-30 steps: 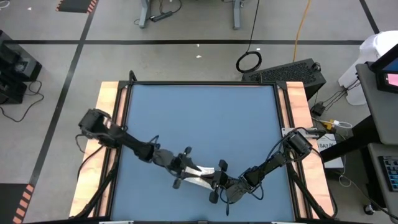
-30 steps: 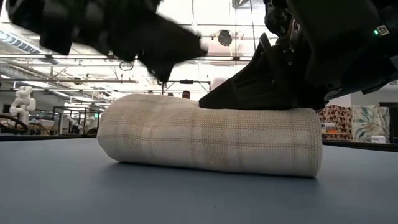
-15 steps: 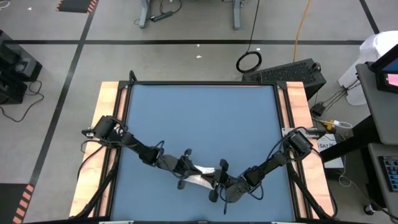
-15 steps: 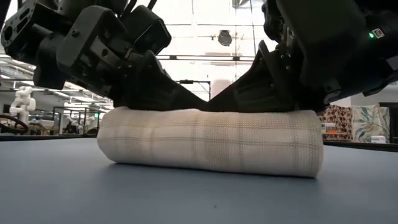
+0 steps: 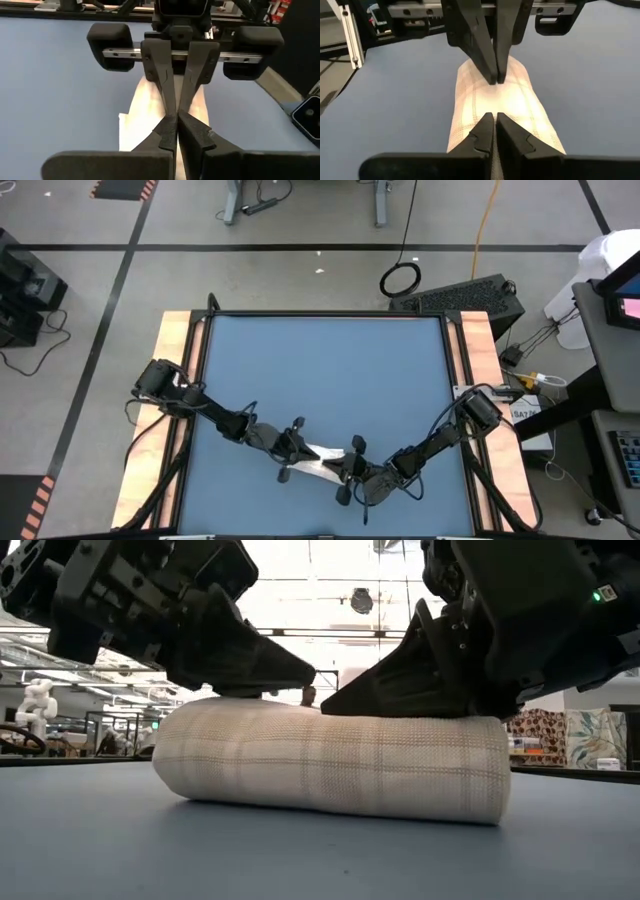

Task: Roll towel
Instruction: Roll the white towel

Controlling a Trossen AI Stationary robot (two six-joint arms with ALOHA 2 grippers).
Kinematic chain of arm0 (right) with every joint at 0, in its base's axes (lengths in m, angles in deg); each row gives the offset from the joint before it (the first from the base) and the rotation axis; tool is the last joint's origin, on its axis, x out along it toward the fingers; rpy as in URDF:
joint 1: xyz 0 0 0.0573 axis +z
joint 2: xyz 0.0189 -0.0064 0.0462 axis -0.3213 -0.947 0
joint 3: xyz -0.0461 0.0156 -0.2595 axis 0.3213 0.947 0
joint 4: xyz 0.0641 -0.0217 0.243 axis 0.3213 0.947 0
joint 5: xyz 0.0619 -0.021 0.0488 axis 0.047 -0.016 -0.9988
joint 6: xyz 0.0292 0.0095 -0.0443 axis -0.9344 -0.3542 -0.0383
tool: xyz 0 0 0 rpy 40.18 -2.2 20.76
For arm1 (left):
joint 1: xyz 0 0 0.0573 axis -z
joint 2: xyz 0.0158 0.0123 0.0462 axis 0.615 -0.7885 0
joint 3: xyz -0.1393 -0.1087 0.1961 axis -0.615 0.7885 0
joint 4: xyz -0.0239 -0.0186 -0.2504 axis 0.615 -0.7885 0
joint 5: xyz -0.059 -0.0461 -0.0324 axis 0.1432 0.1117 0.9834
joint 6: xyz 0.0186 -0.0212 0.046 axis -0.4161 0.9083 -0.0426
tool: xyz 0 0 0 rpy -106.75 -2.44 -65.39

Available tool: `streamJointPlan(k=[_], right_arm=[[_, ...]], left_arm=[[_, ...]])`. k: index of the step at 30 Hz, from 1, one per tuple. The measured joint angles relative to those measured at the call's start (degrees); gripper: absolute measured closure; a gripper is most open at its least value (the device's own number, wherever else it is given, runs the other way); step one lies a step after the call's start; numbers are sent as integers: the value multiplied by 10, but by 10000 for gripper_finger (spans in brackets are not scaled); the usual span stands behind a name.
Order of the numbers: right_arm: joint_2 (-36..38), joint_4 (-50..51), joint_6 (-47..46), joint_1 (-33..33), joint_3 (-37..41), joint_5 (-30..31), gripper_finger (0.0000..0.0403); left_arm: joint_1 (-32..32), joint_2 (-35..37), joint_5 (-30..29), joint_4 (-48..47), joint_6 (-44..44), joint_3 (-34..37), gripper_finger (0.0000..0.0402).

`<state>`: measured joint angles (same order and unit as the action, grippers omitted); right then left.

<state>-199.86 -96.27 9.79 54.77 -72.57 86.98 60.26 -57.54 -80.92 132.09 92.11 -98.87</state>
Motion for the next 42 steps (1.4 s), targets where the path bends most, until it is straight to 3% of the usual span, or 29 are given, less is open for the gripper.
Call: streamJointPlan(k=[10, 23, 35, 42], right_arm=[[32, 6, 35, -2, 1, 0, 390], [95, 16, 88, -2, -1, 4, 390], [-1, 17, -37, -1, -3, 17, 390], [-5, 20, -43, 4, -3, 16, 390]], left_arm=[[0, 8, 1, -11, -1, -2, 387], [5, 137, 16, -110, -3, -4, 387], [30, 32, -2, -125, 31, -1, 387], [30, 30, -3, -125, 41, -3, 387]])
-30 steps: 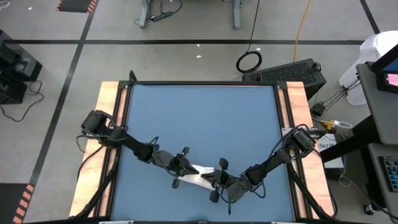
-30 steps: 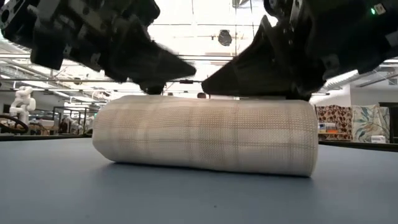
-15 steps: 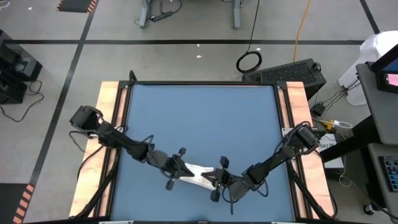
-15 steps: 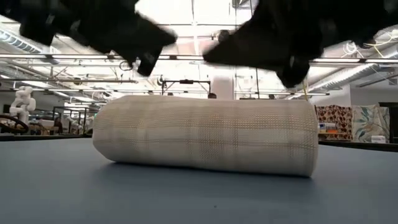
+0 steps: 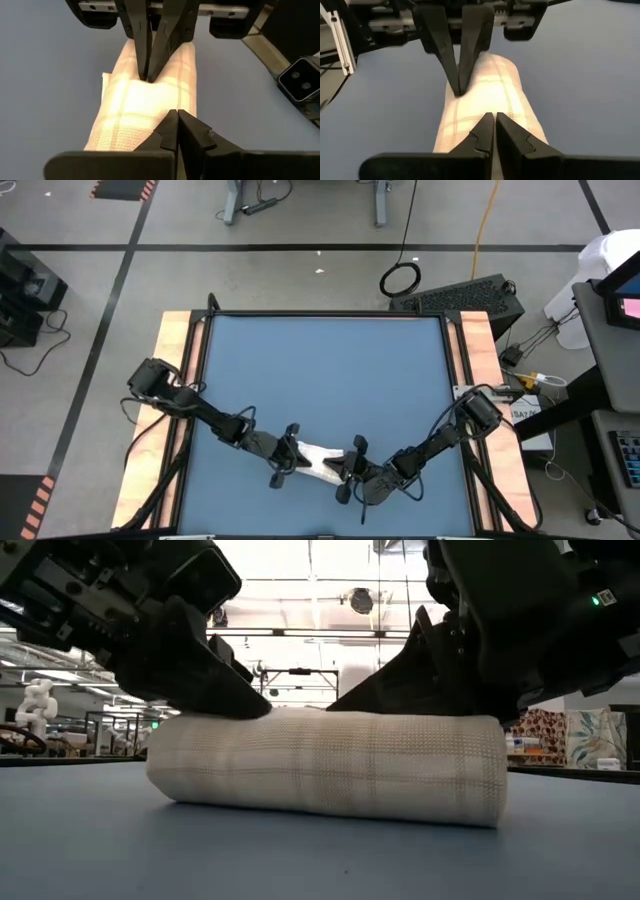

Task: Roll towel
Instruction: Roll the white towel, then return to Home Position

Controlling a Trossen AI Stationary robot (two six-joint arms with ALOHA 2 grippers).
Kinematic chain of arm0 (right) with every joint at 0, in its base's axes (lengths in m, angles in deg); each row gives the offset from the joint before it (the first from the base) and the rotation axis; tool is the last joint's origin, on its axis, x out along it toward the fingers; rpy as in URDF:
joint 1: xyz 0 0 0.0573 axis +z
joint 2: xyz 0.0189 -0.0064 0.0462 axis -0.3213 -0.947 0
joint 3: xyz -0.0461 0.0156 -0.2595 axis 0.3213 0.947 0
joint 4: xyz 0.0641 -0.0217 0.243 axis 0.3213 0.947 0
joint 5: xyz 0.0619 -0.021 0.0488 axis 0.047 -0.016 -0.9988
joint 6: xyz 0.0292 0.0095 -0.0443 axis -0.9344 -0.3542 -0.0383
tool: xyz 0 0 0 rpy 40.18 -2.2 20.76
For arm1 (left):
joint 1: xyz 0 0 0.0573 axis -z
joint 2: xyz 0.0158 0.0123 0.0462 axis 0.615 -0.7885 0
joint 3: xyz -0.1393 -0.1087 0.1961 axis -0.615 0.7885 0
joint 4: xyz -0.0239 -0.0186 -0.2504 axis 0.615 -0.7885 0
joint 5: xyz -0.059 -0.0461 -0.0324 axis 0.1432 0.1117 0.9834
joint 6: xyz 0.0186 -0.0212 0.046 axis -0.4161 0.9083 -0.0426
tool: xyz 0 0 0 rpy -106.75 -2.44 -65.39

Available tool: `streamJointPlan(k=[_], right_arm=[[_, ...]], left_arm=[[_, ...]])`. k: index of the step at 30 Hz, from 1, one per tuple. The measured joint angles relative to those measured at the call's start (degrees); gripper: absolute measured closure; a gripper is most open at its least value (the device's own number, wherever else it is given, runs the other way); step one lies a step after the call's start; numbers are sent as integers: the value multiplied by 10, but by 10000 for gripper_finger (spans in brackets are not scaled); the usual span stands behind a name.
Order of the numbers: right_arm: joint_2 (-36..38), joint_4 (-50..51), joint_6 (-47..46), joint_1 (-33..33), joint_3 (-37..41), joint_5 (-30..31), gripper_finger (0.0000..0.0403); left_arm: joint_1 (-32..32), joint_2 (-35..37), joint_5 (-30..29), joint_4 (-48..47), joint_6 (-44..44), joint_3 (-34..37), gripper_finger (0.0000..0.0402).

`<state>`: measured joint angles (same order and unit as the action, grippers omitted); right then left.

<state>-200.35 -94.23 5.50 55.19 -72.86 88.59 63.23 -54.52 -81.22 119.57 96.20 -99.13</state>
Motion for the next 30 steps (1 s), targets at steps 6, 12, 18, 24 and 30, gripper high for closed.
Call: streamJointPlan(k=[6, 12, 18, 24, 30], right_arm=[[26, 13, 35, 0, 2, -16, 390], [61, 14, 73, 0, 3, -22, 390], [146, 79, 125, 0, 3, -36, 390], [282, 231, 232, -5, 2, -60, 390], [413, 389, 317, -8, 2, -91, 390]], left_arm=[[-1, 47, -3, -52, -15, 1, 387], [-2, 114, -17, -99, -29, 1, 387], [-2, 196, -39, -146, -61, 1, 387], [-2, 284, -123, -181, -130, 1, 387], [-2, 361, -201, -197, -171, 0, 387]])
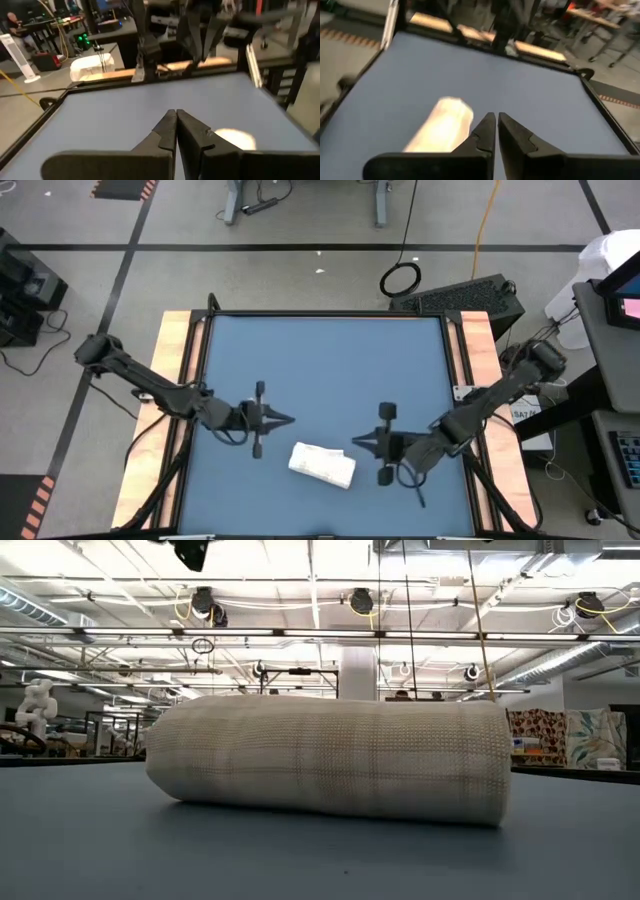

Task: Roll towel
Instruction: Return to Home Position

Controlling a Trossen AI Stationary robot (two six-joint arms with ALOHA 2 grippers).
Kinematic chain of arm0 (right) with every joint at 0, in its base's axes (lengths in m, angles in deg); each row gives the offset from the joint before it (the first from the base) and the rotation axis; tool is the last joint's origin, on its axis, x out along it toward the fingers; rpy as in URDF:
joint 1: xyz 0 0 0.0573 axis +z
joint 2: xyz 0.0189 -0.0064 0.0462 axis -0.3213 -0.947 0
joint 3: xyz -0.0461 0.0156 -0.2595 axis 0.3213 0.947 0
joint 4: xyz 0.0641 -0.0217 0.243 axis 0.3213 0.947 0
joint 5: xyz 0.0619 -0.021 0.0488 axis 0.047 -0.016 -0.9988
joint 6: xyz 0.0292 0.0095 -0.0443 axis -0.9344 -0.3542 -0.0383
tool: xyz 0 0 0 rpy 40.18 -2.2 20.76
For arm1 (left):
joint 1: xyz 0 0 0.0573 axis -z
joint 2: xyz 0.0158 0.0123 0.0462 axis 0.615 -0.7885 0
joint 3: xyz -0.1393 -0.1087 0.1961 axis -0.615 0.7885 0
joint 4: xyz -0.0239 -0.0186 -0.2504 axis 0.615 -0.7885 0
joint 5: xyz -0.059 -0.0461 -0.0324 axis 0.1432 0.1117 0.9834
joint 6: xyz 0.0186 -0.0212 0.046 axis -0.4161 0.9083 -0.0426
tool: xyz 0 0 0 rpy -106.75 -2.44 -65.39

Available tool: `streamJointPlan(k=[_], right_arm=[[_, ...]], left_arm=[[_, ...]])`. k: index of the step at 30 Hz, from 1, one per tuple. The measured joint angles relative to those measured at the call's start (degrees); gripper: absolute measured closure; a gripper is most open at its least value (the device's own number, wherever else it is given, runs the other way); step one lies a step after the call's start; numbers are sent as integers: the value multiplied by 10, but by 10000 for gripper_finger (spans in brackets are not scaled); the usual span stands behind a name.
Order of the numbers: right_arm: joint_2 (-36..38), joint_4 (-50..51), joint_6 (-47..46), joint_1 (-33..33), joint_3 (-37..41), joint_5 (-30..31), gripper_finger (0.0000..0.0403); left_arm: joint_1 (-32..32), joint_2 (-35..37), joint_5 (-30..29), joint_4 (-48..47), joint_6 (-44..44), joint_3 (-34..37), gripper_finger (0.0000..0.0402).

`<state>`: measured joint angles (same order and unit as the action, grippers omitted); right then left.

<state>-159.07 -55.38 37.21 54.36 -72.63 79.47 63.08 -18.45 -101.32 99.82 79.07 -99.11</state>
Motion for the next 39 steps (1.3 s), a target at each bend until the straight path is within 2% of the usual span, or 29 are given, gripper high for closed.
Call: streamJointPlan(k=[3, 7, 10, 13, 19, 27, 32, 39], right_arm=[[54, 55, 6, 0, 20, -31, 390], [124, 45, 11, 0, 89, -70, 390], [172, 11, 12, -6, 153, -76, 390], [219, -58, 17, -21, 224, -86, 390], [299, -196, 49, -82, 356, -207, 390], [388, -219, 73, -181, 424, -320, 390], [409, -221, 70, -208, 449, -327, 390], [411, -275, 60, -210, 493, -338, 390]], left_arm=[[0, 28, -17, -7, 23, 0, 387], [0, 45, -60, -69, 35, 1, 387], [-3, 41, -76, -104, 71, 19, 387], [-7, 38, -71, -80, 96, 52, 387], [-7, 38, -69, 24, 108, 127, 387], [-33, 40, -69, 155, 100, 216, 387], [-34, 40, -69, 176, 102, 237, 387], [-29, 40, -69, 186, 159, 264, 387]])
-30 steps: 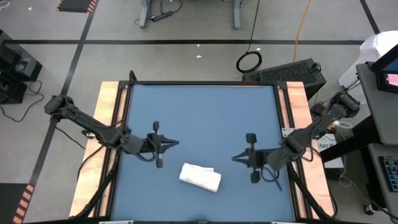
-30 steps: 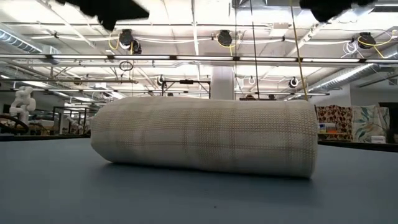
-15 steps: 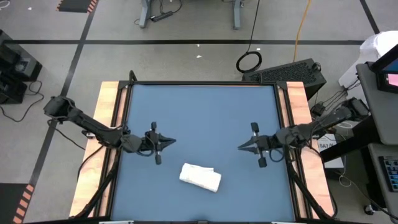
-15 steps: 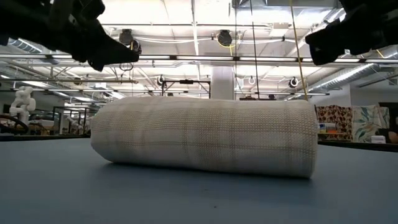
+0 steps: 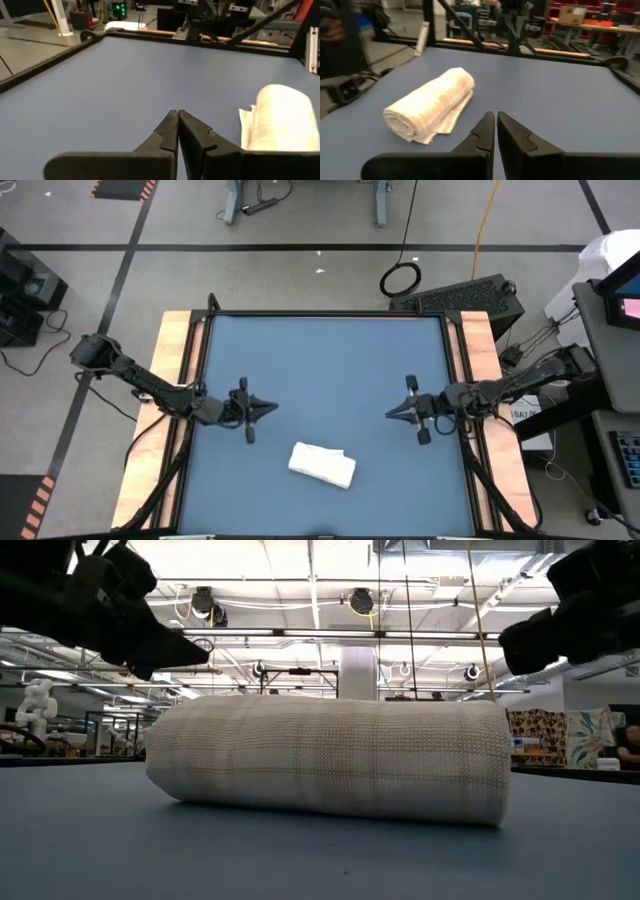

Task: Roll towel
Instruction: Return to Home Position

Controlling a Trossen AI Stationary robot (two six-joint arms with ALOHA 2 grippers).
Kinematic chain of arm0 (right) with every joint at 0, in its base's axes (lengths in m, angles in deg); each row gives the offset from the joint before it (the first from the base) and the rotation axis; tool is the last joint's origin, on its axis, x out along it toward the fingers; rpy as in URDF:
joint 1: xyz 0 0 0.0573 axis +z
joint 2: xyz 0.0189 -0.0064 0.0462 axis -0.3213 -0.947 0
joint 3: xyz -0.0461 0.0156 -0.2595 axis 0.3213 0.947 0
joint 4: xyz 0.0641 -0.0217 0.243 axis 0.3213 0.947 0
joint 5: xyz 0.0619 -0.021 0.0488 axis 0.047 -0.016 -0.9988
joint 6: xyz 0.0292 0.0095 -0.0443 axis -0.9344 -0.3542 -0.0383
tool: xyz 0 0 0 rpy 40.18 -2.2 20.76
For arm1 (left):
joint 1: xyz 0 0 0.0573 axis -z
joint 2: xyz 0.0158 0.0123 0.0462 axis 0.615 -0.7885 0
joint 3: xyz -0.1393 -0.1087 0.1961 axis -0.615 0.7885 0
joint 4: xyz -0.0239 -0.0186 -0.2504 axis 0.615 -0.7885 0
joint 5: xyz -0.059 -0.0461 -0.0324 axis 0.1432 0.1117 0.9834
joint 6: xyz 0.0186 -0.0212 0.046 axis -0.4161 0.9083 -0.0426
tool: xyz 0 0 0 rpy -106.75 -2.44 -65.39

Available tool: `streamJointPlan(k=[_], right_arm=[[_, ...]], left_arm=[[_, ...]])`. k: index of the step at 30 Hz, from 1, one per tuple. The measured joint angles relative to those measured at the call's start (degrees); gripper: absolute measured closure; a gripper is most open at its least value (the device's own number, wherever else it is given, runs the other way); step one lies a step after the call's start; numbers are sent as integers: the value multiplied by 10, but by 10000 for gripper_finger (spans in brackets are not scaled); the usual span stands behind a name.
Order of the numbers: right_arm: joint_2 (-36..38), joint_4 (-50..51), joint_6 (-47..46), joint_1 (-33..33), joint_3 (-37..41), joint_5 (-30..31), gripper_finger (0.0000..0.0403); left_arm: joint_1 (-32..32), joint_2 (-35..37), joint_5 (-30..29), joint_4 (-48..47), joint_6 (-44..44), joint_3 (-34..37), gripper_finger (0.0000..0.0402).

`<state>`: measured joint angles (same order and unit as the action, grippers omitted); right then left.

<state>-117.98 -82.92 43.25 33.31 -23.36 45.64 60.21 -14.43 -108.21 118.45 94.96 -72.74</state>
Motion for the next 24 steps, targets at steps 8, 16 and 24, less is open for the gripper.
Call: streamJointPlan(k=[8, 16, 24], right_arm=[[1, -18, -23, 0, 27, -20, 390], [1, -35, -27, 0, 39, -20, 390], [1, -31, -8, 0, 39, -20, 390]], left_arm=[[25, 0, 0, 0, -5, 1, 387], [43, 0, -6, 0, 16, 1, 387], [42, -18, -2, 44, -8, 1, 387]])
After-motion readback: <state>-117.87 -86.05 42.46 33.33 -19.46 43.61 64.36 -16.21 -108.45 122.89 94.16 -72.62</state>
